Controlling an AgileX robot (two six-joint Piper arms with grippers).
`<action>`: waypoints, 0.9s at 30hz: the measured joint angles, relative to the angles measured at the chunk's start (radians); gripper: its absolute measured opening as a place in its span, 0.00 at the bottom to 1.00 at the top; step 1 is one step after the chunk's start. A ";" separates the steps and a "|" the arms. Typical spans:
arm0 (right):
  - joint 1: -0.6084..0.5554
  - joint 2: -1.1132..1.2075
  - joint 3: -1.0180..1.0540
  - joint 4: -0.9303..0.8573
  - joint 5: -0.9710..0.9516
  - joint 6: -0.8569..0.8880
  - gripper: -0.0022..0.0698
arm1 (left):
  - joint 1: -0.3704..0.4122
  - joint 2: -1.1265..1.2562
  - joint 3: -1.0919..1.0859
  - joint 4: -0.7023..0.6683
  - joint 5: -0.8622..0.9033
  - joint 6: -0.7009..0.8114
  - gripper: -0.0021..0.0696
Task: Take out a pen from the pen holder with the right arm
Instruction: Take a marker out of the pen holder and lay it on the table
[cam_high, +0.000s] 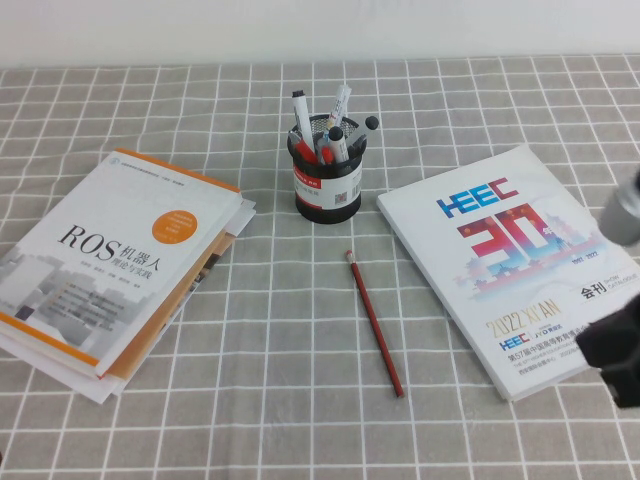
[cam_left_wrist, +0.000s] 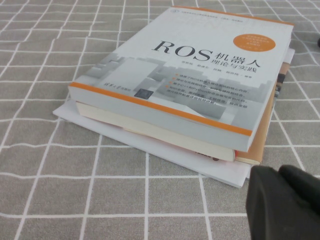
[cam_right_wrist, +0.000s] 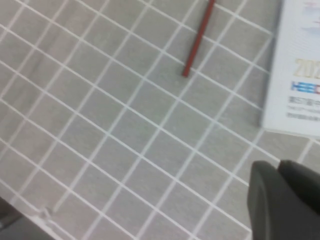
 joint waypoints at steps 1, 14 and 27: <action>0.000 -0.010 0.011 -0.011 0.000 0.000 0.01 | 0.000 0.000 0.000 0.000 0.000 0.000 0.02; -0.163 -0.259 0.427 -0.110 -0.444 0.064 0.01 | 0.000 0.000 0.000 0.000 0.000 0.000 0.02; -0.494 -0.774 1.029 -0.052 -1.007 0.068 0.01 | 0.000 0.000 0.000 0.000 0.000 0.000 0.02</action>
